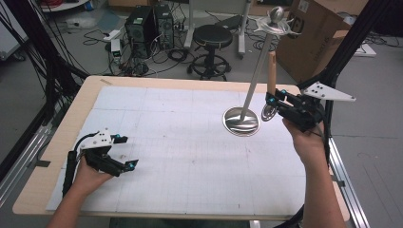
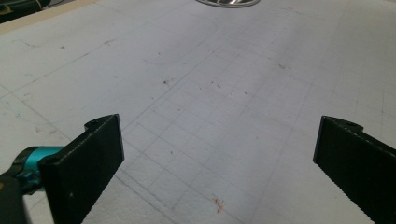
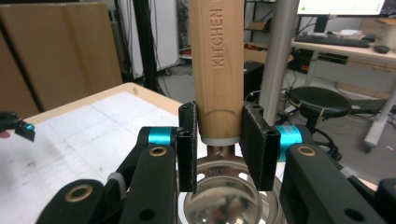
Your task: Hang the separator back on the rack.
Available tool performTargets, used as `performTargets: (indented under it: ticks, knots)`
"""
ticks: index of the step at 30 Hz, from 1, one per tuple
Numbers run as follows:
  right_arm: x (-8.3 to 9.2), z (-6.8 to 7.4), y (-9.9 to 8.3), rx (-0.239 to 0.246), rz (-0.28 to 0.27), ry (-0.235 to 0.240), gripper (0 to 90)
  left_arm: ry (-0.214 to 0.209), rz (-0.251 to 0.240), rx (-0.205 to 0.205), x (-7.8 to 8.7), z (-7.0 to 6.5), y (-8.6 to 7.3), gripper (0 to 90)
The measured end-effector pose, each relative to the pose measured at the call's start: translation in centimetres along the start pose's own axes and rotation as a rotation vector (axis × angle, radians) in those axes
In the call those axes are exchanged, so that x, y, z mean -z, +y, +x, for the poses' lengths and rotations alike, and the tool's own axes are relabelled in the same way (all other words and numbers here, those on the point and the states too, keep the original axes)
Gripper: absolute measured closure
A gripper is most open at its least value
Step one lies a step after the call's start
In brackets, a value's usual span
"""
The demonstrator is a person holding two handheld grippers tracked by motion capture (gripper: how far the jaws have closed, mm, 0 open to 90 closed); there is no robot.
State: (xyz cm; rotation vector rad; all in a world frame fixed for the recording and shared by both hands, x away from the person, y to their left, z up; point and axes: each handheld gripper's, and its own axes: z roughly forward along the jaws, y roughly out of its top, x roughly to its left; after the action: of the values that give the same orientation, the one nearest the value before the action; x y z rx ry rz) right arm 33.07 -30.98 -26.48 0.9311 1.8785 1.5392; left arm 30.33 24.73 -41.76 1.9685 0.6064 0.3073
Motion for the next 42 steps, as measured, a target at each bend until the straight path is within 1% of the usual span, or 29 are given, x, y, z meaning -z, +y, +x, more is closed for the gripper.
performTargets:
  ticks: [8,9,17,23,25,27,34,42]
  knots:
    - [0.8,-0.2,0.8,-0.004,-0.028,-0.021,68.6,0.000,0.000,0.003,0.0,0.0,0.0,2.3]
    - [0.9,-0.2,0.9,-0.010,-0.031,-0.023,68.6,-0.001,0.000,0.003,0.0,0.0,0.0,2.3]
    - [1.1,-0.3,1.9,0.003,-0.051,-0.040,68.6,0.000,0.001,0.003,0.0,0.0,0.0,2.3]
    - [1.0,-0.3,2.3,0.002,-0.049,-0.054,68.5,-0.001,0.002,0.002,0.0,0.0,0.0,2.3]
    - [0.9,-0.3,2.4,-0.005,-0.049,-0.056,68.5,0.000,0.001,0.003,0.0,0.0,0.0,2.3]
    - [0.8,-0.4,2.4,0.000,-0.045,-0.055,68.4,-0.001,0.000,0.002,0.0,0.0,0.0,2.3]
    - [0.5,-0.7,2.8,-0.015,-0.043,-0.063,68.5,0.001,0.000,0.002,0.0,0.0,0.0,2.3]
    - [-0.1,-1.0,3.3,-0.007,-0.025,-0.071,68.4,0.002,0.000,0.004,0.0,0.0,0.0,2.3]
